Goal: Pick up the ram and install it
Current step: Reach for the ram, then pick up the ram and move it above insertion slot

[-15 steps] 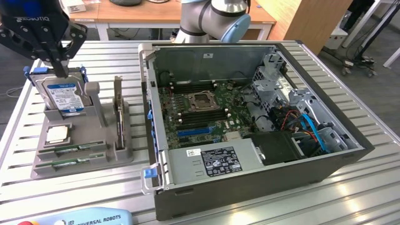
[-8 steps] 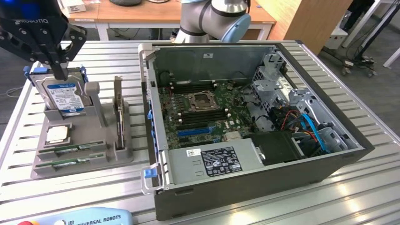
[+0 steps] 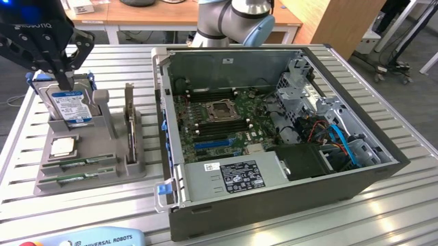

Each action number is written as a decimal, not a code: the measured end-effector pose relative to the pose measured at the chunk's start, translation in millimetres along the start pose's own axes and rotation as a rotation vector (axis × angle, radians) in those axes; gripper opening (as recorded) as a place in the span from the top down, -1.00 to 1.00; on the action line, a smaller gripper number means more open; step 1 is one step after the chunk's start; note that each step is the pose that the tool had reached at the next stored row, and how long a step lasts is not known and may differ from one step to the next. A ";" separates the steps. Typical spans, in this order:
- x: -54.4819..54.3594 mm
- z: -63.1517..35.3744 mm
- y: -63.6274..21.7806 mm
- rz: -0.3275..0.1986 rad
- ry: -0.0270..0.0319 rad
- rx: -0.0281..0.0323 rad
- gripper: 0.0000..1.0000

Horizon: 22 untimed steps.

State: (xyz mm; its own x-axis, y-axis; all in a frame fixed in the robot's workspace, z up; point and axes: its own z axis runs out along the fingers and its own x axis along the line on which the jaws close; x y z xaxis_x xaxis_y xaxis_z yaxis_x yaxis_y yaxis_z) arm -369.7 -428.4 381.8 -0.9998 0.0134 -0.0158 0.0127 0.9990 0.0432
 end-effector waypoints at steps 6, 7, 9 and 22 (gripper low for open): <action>-0.1 -0.2 -5.2 0.000 0.0001 0.0000 0.80; -0.1 -0.3 -5.7 0.000 0.0000 0.0000 0.80; -0.1 -0.2 -5.8 0.000 0.0000 -0.0001 0.80; -0.1 -0.3 -6.1 0.000 0.0000 0.0000 0.80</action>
State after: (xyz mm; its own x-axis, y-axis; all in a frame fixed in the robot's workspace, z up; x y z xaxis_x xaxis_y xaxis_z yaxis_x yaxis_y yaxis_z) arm -369.7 -434.5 381.9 -0.9998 0.0130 -0.0158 0.0124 0.9990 0.0432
